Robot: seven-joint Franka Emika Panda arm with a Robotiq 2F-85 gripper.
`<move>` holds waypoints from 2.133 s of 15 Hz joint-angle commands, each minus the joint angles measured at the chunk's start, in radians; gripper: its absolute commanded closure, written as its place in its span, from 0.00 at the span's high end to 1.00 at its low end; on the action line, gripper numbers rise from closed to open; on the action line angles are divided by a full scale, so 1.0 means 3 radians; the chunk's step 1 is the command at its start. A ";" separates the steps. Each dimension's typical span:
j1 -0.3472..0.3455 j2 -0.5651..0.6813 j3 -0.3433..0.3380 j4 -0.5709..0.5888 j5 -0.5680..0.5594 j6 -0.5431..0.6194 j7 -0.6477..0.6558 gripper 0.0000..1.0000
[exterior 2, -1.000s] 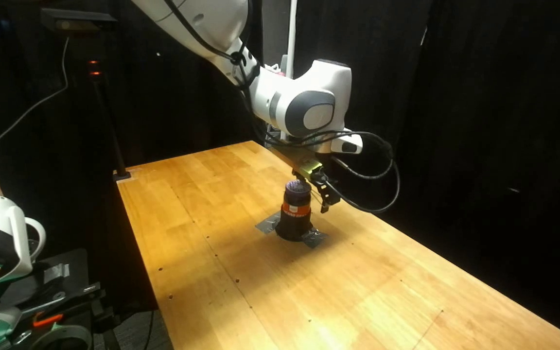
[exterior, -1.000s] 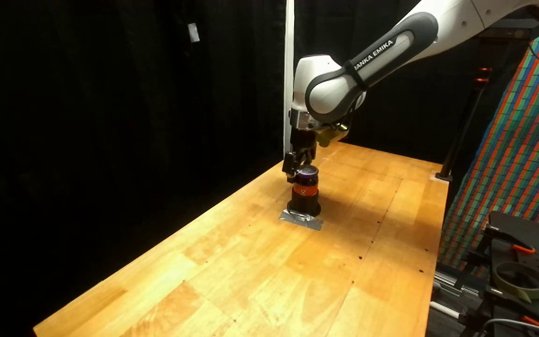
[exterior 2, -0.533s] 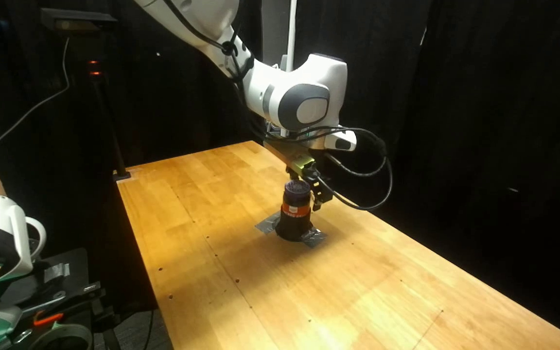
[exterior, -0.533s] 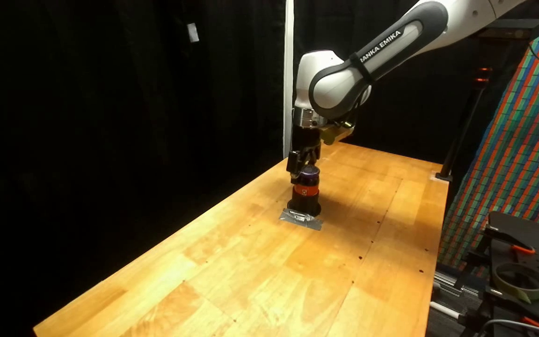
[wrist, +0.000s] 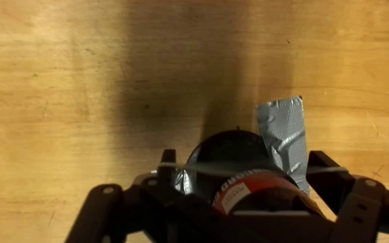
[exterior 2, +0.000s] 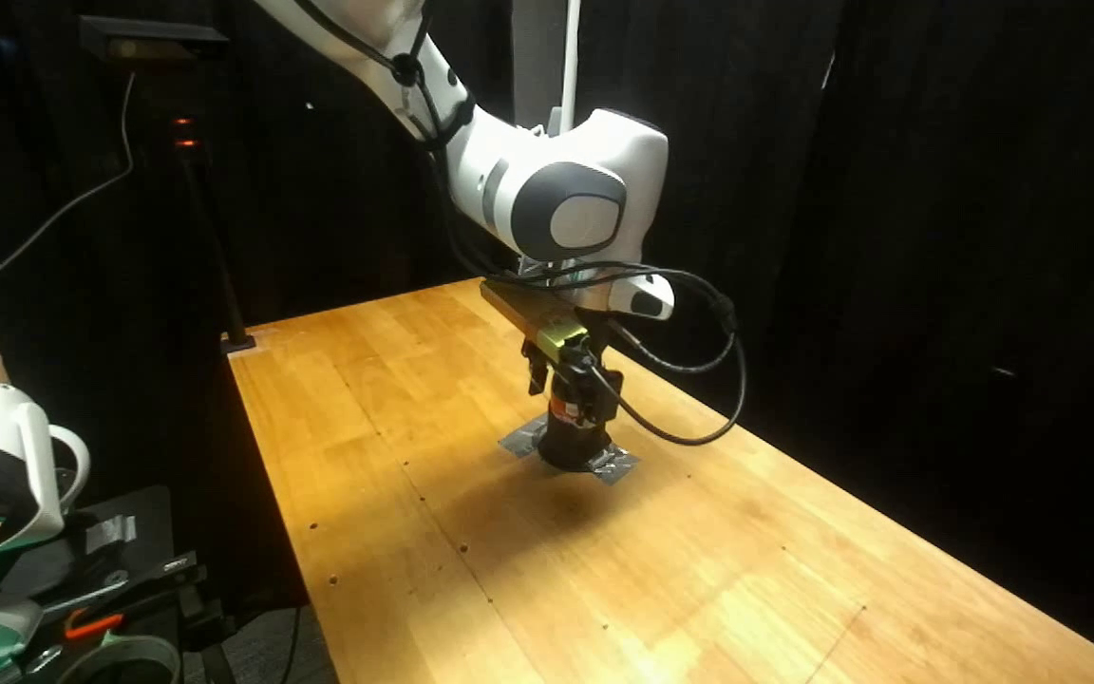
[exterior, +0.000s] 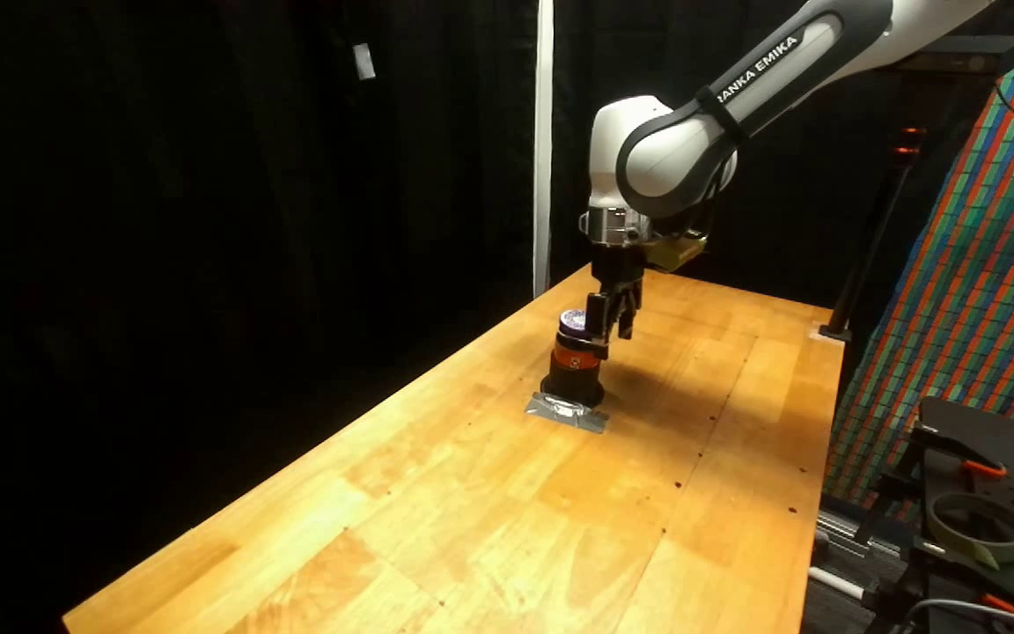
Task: Put the rubber elastic on the object that is on the table
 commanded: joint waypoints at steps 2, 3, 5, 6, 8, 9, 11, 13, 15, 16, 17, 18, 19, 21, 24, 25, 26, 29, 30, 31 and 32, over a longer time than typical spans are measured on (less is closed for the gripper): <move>-0.0099 -0.0297 0.0012 -0.0442 0.0072 0.0058 -0.0169 0.74; -0.0103 -0.0332 0.0014 -0.0509 0.0066 0.0137 -0.0191 0.66; -0.0118 -0.0414 0.0035 -0.0671 0.0085 0.0343 -0.0266 0.49; -0.0120 -0.0455 0.0042 -0.0751 0.0086 0.0455 -0.0294 0.42; -0.0114 -0.0541 0.0050 -0.0942 0.0064 0.0742 -0.0356 0.27; -0.0115 -0.0582 0.0061 -0.1056 0.0067 0.0940 -0.0391 0.20; -0.0142 -0.0638 0.0104 -0.1246 0.0107 0.1336 -0.0477 0.09; -0.0185 -0.0680 0.0188 -0.1450 0.0184 0.1845 -0.0546 0.05; -0.0298 -0.0668 0.0358 -0.1602 0.0327 0.2316 -0.0685 0.07; -0.0373 -0.0672 0.0464 -0.1679 0.0388 0.2536 -0.0734 0.06; -0.0462 -0.0660 0.0577 -0.1740 0.0416 0.2726 -0.0775 0.08; -0.0566 -0.0642 0.0700 -0.1794 0.0419 0.2903 -0.0796 0.09; -0.0656 -0.0632 0.0816 -0.1843 0.0494 0.3045 -0.0869 0.09; -0.0927 -0.0600 0.1119 -0.1929 0.0485 0.3287 -0.0910 0.10; -0.1394 -0.0555 0.1603 -0.2071 0.0359 0.3692 -0.0863 0.09; -0.1532 -0.0528 0.1733 -0.2109 0.0295 0.3821 -0.0832 0.08; -0.1700 -0.0484 0.1892 -0.2151 0.0213 0.3992 -0.0796 0.08; -0.2009 -0.0385 0.2126 -0.2273 -0.0025 0.4392 -0.0734 0.09; -0.2087 -0.0347 0.2170 -0.2307 -0.0100 0.4516 -0.0722 0.10; -0.2157 -0.0322 0.2205 -0.2341 -0.0176 0.4613 -0.0707 0.08; -0.2242 -0.0262 0.2248 -0.2363 -0.0281 0.4715 -0.0695 0.08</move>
